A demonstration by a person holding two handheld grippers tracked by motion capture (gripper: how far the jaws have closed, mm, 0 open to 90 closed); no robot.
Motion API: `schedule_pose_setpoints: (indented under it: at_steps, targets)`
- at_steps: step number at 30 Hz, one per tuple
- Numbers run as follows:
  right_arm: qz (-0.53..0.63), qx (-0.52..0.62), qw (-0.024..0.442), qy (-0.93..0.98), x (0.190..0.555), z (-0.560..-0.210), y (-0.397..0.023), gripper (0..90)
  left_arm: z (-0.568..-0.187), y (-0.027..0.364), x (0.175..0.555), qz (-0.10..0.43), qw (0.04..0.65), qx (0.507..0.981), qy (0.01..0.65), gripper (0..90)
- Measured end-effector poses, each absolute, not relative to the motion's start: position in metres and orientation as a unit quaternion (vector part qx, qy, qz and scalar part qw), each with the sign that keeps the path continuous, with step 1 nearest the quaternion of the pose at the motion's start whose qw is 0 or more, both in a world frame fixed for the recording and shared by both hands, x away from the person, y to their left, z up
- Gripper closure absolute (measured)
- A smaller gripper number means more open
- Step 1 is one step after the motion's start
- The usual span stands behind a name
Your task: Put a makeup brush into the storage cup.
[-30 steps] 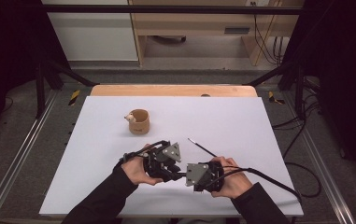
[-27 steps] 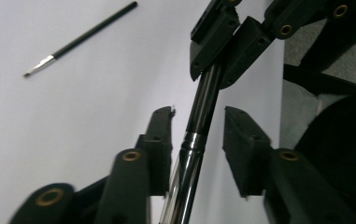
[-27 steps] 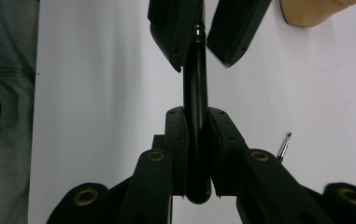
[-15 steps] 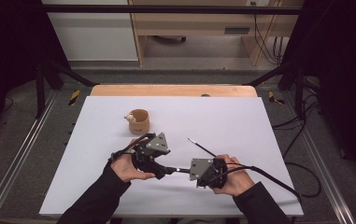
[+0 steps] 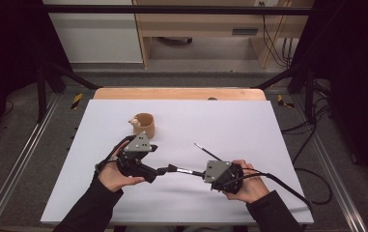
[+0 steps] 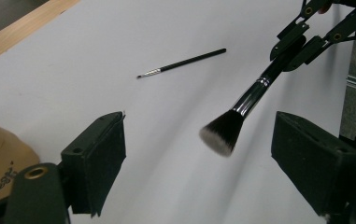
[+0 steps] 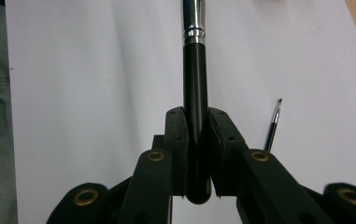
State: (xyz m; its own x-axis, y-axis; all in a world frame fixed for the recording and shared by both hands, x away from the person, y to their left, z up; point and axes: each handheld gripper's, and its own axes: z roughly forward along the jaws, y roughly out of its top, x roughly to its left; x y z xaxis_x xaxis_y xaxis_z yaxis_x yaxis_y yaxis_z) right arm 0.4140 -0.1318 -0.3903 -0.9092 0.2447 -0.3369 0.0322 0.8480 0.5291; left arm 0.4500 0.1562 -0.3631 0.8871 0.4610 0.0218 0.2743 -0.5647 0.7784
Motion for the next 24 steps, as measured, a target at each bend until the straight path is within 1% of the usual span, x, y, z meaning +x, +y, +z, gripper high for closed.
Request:
schedule_pose_setpoints:
  at_steps: [3,5,9,24]
  targets:
    - [0.274,0.081,0.209,0.935,0.414,-0.391,-0.135,79.3,-0.367,0.16,0.449,0.119,0.423,0.87,0.222,13.2]
    - [0.279,0.087,0.206,0.934,0.414,-0.391,-0.137,79.3,-0.371,0.162,0.448,0.123,0.421,0.869,0.23,10.2]
    - [0.296,0.104,0.21,0.926,0.415,-0.392,-0.14,79.3,-0.379,0.164,0.446,0.126,0.425,0.863,0.243,9.8]
    - [0.347,0.137,0.21,0.904,0.414,-0.402,-0.136,79.3,-0.4,0.173,0.435,0.123,0.471,0.828,0.277,10.6]
